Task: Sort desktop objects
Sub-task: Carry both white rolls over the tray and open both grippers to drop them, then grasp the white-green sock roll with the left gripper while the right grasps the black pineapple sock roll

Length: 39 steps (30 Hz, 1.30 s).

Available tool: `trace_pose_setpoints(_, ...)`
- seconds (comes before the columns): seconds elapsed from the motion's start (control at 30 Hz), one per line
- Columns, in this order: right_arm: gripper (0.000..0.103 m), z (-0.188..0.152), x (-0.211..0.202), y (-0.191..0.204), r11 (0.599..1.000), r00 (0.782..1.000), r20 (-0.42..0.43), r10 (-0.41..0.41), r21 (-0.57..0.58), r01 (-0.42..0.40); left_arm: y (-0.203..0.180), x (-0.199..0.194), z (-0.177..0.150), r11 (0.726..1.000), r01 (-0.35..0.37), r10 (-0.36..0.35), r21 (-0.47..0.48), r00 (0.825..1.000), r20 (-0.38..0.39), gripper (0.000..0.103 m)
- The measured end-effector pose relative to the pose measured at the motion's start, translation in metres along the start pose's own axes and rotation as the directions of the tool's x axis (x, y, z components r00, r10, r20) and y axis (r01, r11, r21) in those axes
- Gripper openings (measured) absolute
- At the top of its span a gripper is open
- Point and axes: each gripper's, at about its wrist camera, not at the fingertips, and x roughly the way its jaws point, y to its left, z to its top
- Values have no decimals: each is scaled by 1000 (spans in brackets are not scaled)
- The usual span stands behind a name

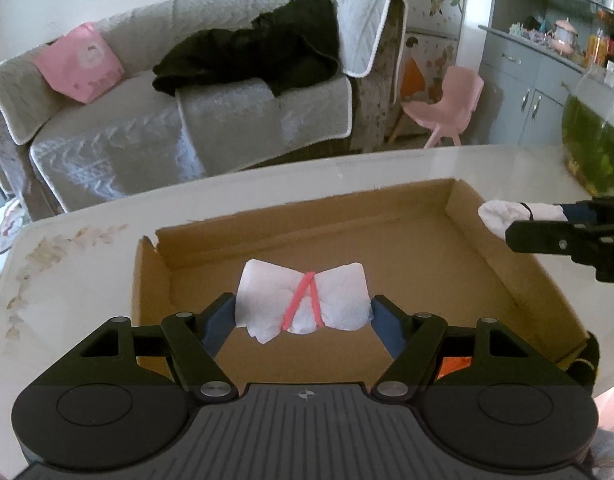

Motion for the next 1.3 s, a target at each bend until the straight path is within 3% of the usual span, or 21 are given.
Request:
trace_pose_setpoints(0.33,44,-10,23,-11,999,996,-81,-36,-28,34,-3,27,-12,1000,-6,6,11,999,-52,79)
trace_pose_setpoints(0.43,45,-13,27,-13,999,995,-93,-33,-39,29,-4,31,-14,1000,3,-3,8,998,-61,85)
trace_pose_setpoints(0.5,52,-15,27,-11,998,995,-91,-42,-47,38,-5,31,-16,1000,1,0,14,998,-59,90)
trace_pose_setpoints(0.53,52,-15,27,-11,998,995,-92,-41,-49,36,-5,32,-16,1000,-1,2,15,998,-63,99)
trace_pose_setpoints(0.57,54,-15,27,-11,998,995,-93,-41,-53,36,-4,33,-16,1000,-2,2,10,998,-69,102)
trace_pose_setpoints(0.63,65,-15,25,-9,997,995,-84,-54,-65,49,-3,34,-18,1000,0,0,-3,997,-78,103)
trace_pose_setpoints(0.67,80,-14,25,-9,996,995,-76,-58,-66,53,-2,34,-18,1000,-3,2,-6,997,-80,103)
trace_pose_setpoints(0.7,85,-14,22,-9,996,996,-63,-57,-68,53,-1,33,-19,1000,-4,3,-8,997,-83,103)
trace_pose_setpoints(0.8,85,-11,15,-9,996,998,-44,-53,-72,50,0,28,-20,1000,-8,8,-7,997,-74,103)
trace_pose_setpoints(1.03,88,-13,-18,-14,997,999,15,-29,-66,30,7,-9,-17,1000,-9,9,-18,1000,-18,103)
trace_pose_setpoints(1.3,98,-30,-70,-23,994,998,67,-10,-106,17,28,-97,-33,1000,-6,7,-16,997,76,103)
